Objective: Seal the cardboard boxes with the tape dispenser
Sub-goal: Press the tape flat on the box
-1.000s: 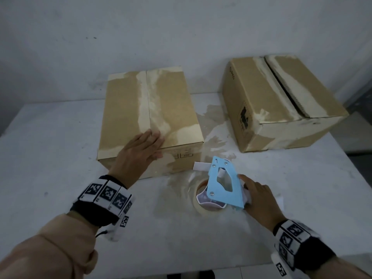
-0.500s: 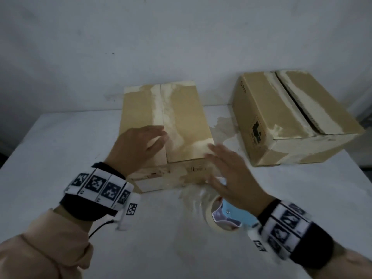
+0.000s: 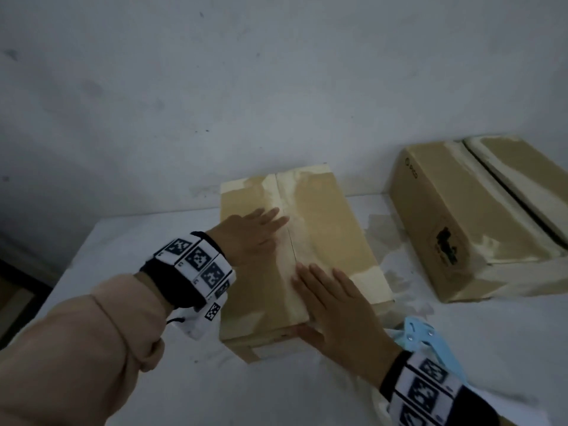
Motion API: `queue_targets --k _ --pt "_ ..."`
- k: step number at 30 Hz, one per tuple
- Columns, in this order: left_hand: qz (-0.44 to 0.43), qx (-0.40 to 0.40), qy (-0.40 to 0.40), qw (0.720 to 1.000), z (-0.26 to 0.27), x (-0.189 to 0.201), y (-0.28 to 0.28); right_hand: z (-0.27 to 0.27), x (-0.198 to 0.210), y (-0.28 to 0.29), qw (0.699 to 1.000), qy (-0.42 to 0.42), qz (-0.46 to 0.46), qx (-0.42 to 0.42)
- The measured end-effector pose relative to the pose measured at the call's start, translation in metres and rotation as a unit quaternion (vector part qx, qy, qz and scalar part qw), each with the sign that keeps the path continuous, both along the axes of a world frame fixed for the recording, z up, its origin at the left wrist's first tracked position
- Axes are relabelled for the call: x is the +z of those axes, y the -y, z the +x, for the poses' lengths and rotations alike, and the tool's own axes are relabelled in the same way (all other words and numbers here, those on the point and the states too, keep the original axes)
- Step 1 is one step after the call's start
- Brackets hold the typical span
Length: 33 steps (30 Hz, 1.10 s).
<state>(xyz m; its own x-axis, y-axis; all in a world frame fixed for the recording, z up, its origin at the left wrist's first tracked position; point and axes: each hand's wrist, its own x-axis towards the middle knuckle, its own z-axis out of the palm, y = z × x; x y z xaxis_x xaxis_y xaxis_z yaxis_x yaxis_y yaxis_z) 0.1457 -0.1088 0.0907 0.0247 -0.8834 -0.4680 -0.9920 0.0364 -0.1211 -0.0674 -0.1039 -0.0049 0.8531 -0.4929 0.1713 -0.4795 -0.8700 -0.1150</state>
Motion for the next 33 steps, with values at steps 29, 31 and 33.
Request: queue_targets --k 29,31,33 --pt "-0.016 -0.083 -0.068 0.994 -0.036 -0.04 -0.051 -0.021 0.0 0.0 0.997 -0.004 -0.04 0.062" --pt "-0.06 -0.047 -0.083 0.994 -0.043 -0.048 -0.067 -0.02 0.0 0.0 0.998 0.002 -0.03 0.052" --pt "-0.114 -0.039 -0.083 0.989 -0.055 -0.054 -0.082 -0.018 0.0 -0.001 0.999 0.017 -0.027 0.039"
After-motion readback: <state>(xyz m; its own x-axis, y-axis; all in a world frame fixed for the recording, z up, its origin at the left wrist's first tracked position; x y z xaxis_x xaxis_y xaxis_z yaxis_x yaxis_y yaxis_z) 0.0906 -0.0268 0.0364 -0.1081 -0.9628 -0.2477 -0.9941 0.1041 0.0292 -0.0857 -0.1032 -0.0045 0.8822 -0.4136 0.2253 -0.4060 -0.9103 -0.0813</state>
